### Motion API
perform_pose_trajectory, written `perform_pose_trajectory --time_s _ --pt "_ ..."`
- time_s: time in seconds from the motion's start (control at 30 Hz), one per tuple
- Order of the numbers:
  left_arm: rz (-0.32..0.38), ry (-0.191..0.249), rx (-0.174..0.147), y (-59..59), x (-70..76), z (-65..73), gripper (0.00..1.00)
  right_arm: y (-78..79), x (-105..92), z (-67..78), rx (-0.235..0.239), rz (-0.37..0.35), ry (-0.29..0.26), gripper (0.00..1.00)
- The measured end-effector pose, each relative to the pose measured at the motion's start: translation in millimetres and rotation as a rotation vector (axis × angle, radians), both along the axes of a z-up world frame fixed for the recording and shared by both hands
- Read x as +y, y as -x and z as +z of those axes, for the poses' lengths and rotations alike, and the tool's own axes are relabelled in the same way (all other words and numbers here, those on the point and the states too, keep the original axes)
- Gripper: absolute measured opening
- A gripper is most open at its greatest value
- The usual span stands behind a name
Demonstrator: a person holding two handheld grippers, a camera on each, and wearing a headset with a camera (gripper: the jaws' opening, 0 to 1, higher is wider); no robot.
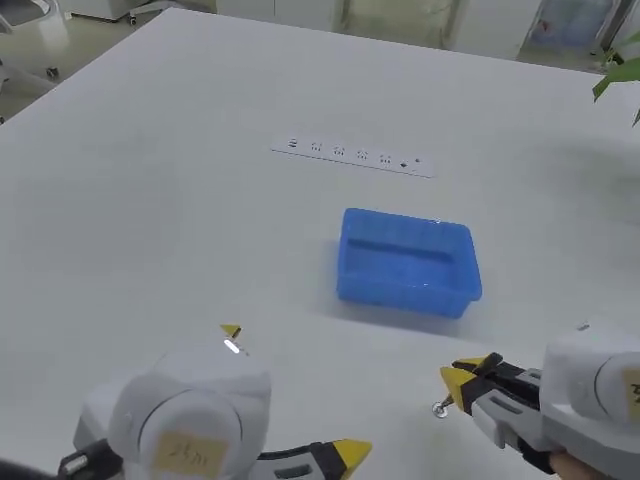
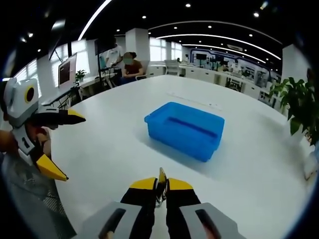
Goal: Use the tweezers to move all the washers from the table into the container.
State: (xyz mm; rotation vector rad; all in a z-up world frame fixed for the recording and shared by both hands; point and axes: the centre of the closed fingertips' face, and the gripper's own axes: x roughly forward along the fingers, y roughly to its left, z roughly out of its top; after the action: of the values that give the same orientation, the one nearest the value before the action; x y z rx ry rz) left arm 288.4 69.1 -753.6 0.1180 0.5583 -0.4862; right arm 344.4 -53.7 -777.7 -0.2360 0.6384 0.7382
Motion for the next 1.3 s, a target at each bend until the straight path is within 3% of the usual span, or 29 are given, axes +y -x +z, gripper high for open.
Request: perform_pose_trajectory --time_s 0.17,0.47,0.57,0.63,1.0,1.3 --pt "0.004 0.005 -0.003 -0.8 0.7 0.4 0.94 1.0 1.0 1.3 -0.002 0.006 0.007 0.02" --pt "0.005 0.004 -0.004 -0.5 1.0 0.8 0.95 -7.1 6.4 27.3 -0.018 0.001 -0.055 0.02" --pt "-0.001 0.032 -0.006 -0.6 -2.2 2.3 0.99 -14.4 6.9 36.0 -0.026 -0.006 -0.070 0.02" --pt "-0.003 0.019 -0.003 -0.2 -1.3 1.0 0.99 -18.5 7.1 41.3 -0.033 -0.007 -0.080 0.02" --pt "-0.005 0.014 0.005 0.6 -1.6 -0.1 0.99 -65.5 13.2 74.2 -0.135 -0.013 -0.098 0.02" --pt "-0.008 0.013 0.016 1.6 -2.1 -2.1 0.99 -98.7 23.9 76.1 -0.173 -0.042 -0.103 0.02"
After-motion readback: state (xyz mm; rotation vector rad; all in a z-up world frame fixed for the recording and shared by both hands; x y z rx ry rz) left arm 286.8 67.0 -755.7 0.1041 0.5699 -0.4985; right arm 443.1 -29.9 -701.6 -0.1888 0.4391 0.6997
